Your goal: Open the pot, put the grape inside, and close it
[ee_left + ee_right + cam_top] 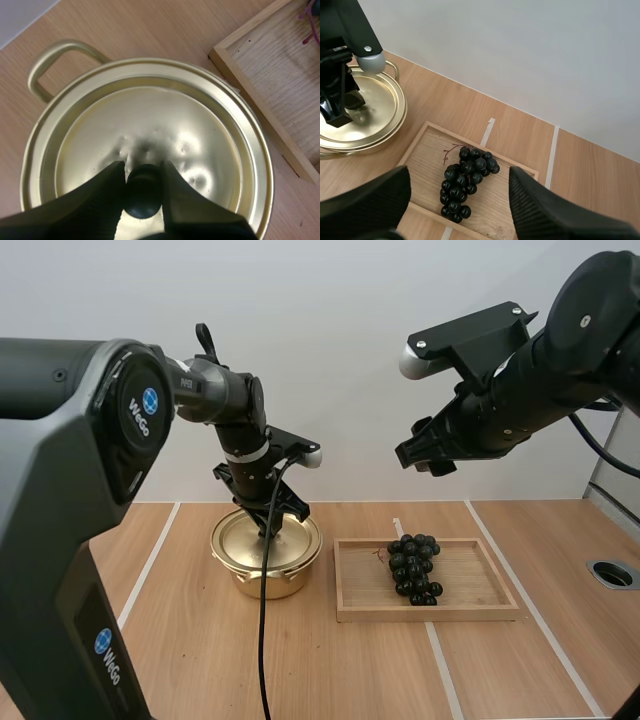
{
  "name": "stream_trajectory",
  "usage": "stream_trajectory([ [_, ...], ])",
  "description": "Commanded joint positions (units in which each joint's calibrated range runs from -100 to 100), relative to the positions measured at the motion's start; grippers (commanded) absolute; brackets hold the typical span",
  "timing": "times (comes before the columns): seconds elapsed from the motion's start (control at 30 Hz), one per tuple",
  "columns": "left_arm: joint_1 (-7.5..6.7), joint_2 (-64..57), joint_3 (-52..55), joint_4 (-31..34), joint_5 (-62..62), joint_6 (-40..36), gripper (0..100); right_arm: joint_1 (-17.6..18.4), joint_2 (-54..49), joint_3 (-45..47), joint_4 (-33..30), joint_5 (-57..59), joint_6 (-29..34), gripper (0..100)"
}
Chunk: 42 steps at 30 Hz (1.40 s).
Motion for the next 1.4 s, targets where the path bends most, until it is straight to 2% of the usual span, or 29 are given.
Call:
stream_trajectory([
  [0.0, -0.03, -2.6, -3.0, 0.2, 1.7, -0.7, 0, 0.1, 0.4, -0.6, -2.1, 1.0, 1.1, 93],
  [0.33, -0.03, -15.4, -12.8, 0.2, 2.7, -0.7, 0, 0.1, 4.6, -0.3, -3.5, 3.6, 3.1, 93],
  [0.67, -0.03, -27.8, -20.7, -0.1, 2.5, -0.9, 0, 0.1, 9.0, 4.5, -3.5, 1.6, 3.3, 93],
  [1.0, -0.03, -38.2, -22.1, -2.1, 1.2, -0.9, 0, 0.1, 14.9, 5.0, -3.5, -0.4, 3.8, 93],
  [1.37, -0.03, -43.6, -22.1, -3.5, 0.1, -0.9, 0, 0.1, 22.8, 5.0, -3.5, -2.6, 4.4, 93],
])
